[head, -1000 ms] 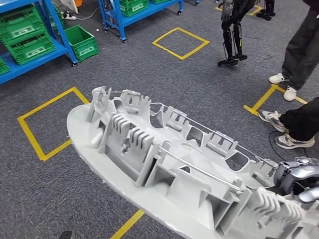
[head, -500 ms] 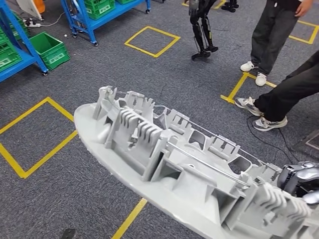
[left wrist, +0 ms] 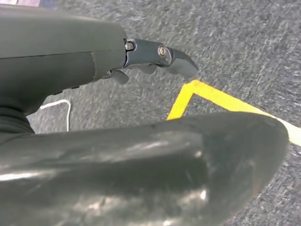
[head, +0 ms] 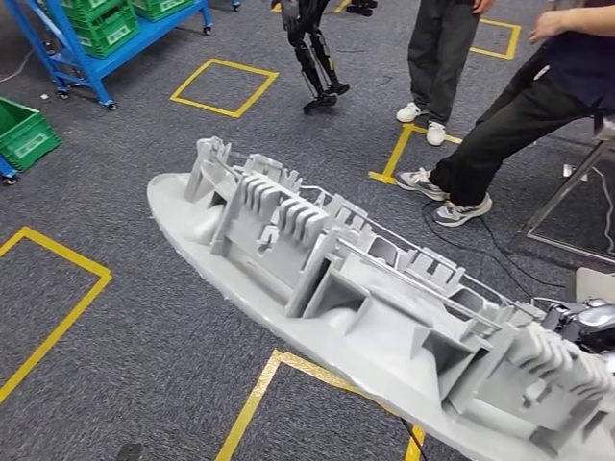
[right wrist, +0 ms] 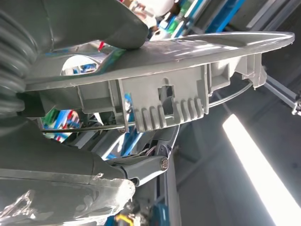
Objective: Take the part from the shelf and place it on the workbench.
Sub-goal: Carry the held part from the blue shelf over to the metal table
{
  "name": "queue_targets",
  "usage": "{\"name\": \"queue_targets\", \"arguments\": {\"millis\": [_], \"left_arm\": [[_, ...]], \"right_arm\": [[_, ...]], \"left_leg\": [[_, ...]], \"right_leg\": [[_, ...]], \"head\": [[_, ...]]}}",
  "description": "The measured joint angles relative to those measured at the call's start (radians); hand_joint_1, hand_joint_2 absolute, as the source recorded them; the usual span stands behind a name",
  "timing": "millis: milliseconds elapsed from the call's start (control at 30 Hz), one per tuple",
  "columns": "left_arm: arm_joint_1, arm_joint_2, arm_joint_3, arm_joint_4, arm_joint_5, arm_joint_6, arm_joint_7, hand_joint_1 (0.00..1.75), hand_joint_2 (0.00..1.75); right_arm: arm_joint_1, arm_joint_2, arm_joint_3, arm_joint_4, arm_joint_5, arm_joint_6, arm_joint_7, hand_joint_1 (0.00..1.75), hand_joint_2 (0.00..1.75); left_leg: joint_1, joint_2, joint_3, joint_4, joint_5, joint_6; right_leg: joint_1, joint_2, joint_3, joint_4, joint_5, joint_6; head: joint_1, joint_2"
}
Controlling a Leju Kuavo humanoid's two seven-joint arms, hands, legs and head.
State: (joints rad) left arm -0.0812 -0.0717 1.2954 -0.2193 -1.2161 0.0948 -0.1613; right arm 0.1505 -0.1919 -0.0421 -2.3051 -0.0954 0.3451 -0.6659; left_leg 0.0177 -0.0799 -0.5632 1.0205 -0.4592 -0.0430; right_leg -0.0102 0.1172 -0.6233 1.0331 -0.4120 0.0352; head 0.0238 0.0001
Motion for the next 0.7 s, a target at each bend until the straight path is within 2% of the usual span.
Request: {"name": "queue_targets", "arguments": {"millis": [33, 67, 100, 133, 167, 233, 267, 300, 333, 367, 433, 500, 533, 600, 633, 667, 700], "left_arm": [[0.0, 0.001, 0.0, 0.0, 0.0, 0.0, -0.001, 0.0, 0.0], [-0.001, 0.002, 0.0, 0.0, 0.0, -0.001, -0.003, 0.0, 0.0], [-0.001, 0.003, 0.0, 0.0, 0.001, -0.002, -0.005, 0.0, 0.0], [-0.002, 0.004, 0.0, 0.0, 0.001, -0.003, -0.008, 0.0, 0.0], [-0.003, 0.005, 0.0, 0.0, 0.001, -0.004, -0.011, 0.0, 0.0], [-0.001, 0.01, 0.0, 0.0, 0.001, -0.005, -0.016, 0.0, 0.0], [0.001, 0.012, 0.0, 0.0, 0.001, -0.006, -0.017, 0.0, 0.0], [0.002, 0.013, 0.0, 0.0, 0.001, -0.006, -0.018, 0.0, 0.0], [0.002, 0.014, 0.0, 0.0, 0.0, -0.007, -0.018, 0.0, 0.0], [0.002, 0.015, 0.0, 0.0, 0.0, -0.008, -0.019, 0.0, 0.0], [0.001, 0.015, 0.0, 0.0, 0.0, -0.01, -0.02, 0.0, 0.0], [0.0, 0.018, 0.0, 0.0, 0.0, -0.01, -0.019, 0.0, 0.0], [0.0, 0.019, 0.0, 0.0, -0.001, -0.01, -0.019, 0.0, 0.0], [-0.001, 0.02, 0.0, 0.0, -0.002, -0.009, -0.014, 0.0, 0.0], [-0.001, 0.02, 0.0, 0.0, -0.002, -0.008, -0.01, 0.0, 0.0], [-0.002, 0.02, 0.0, 0.0, -0.004, -0.007, -0.006, 0.0, 0.0], [-0.001, 0.019, 0.0, 0.0, -0.005, -0.006, -0.003, 0.0, 0.0]], "right_arm": [[-0.002, 0.0, 0.0, 0.0, 0.0, -0.002, -0.002, 1.75, 1.75], [-0.003, 0.0, 0.0, 0.0, 0.0, -0.004, -0.003, 1.75, 1.75], [-0.003, -0.001, 0.0, 0.0, 0.0, -0.005, -0.005, 1.75, 1.75], [-0.004, -0.001, -0.002, -0.001, 0.0, -0.005, -0.007, 1.75, 1.75], [-0.006, -0.002, -0.004, -0.001, -0.001, -0.006, -0.01, 1.75, 1.75], [-0.01, -0.004, -0.006, -0.001, -0.004, -0.005, -0.014, 1.75, 1.75], [-0.01, -0.004, -0.008, -0.001, -0.006, -0.005, -0.016, 1.75, 1.75], [-0.009, -0.004, -0.01, 0.0, -0.008, -0.003, -0.016, 1.75, 1.75], [-0.008, -0.004, -0.012, 0.0, -0.01, 0.0, -0.017, 1.75, 1.75], [-0.007, -0.004, -0.016, 0.0, -0.012, 0.003, -0.017, 1.75, 1.75], [-0.005, -0.004, -0.024, 0.0, -0.015, 0.011, -0.018, 1.75, 1.75], [-0.001, -0.004, -0.035, 0.0, -0.017, 0.016, -0.019, 1.75, 1.75], [0.002, -0.005, -0.041, 0.0, -0.017, 0.018, -0.019, 1.75, 1.75], [0.009, -0.006, -0.051, -0.002, -0.017, 0.02, -0.019, 1.75, 1.75], [0.011, -0.007, -0.057, -0.003, -0.016, 0.021, -0.018, 1.75, 1.75], [0.011, -0.007, -0.063, -0.004, -0.015, 0.021, -0.017, 1.75, 1.75], [0.01, -0.007, -0.068, -0.006, -0.014, 0.021, -0.016, 1.75, 1.75]], "left_leg": [[0.0, -0.004, 0.004, -0.012, -0.003, 0.005], [0.0, 0.008, 0.004, -0.015, -0.004, 0.012], [-0.001, 0.02, 0.005, -0.017, -0.002, 0.019], [0.0, 0.032, 0.005, -0.018, -0.001, 0.027], [0.0, 0.046, 0.006, -0.02, 0.0, 0.034], [-0.006, 0.071, 0.006, -0.02, -0.002, 0.042], [-0.009, 0.084, 0.007, -0.02, -0.002, 0.043], [-0.012, 0.098, 0.007, -0.02, -0.003, 0.044], [-0.013, 0.112, 0.009, -0.02, -0.005, 0.045], [-0.014, 0.124, 0.011, -0.02, -0.007, 0.044], [-0.018, 0.145, 0.02, -0.02, -0.014, 0.04], [-0.022, 0.161, 0.028, -0.02, -0.019, 0.031], [-0.023, 0.169, 0.031, -0.022, -0.02, 0.026], [-0.021, 0.183, 0.036, -0.025, -0.023, 0.015], [-0.019, 0.175, 0.035, -0.018, -0.033, 0.009], [-0.018, 0.157, 0.025, 0.007, -0.052, 0.005], [-0.017, 0.133, 0.003, 0.056, -0.081, 0.002]], "right_leg": [[-0.001, 0.012, -0.006, 0.0, 0.003, 0.006], [-0.004, 0.024, -0.012, -0.003, 0.007, 0.012], [-0.005, 0.023, -0.016, -0.003, 0.007, 0.018], [-0.004, 0.006, -0.025, 0.012, -0.003, 0.022], [-0.002, -0.023, -0.043, 0.048, -0.025, 0.026], [0.0, -0.087, -0.103, 0.176, -0.091, 0.031], [0.0, -0.102, -0.133, 0.242, -0.119, 0.032], [-0.001, -0.107, -0.15, 0.281, -0.129, 0.031], [-0.001, -0.11, -0.146, 0.28, -0.121, 0.03], [0.0, -0.115, -0.122, 0.24, -0.097, 0.028], [0.005, -0.149, -0.038, 0.1, -0.042, 0.021], [0.012, -0.175, 0.011, 0.016, -0.021, 0.01], [0.015, -0.174, 0.013, 0.008, -0.023, 0.004], [0.015, -0.15, 0.013, 0.001, -0.018, -0.008], [0.013, -0.139, 0.014, -0.003, -0.016, -0.013], [0.01, -0.128, 0.016, -0.008, -0.013, -0.018], [0.007, -0.117, 0.018, -0.011, -0.011, -0.021]], "head": [[-0.001, 0.0], [0.0, 0.0], [0.0, 0.0], [0.004, 0.0], [0.009, 0.0], [0.018, 0.0], [0.018, 0.0], [0.018, 0.0], [0.018, 0.0], [0.018, 0.0], [0.018, 0.0], [0.017, 0.0], [0.015, 0.0], [0.015, 0.0], [0.014, 0.0], [0.012, 0.0], [0.009, 0.0]]}}
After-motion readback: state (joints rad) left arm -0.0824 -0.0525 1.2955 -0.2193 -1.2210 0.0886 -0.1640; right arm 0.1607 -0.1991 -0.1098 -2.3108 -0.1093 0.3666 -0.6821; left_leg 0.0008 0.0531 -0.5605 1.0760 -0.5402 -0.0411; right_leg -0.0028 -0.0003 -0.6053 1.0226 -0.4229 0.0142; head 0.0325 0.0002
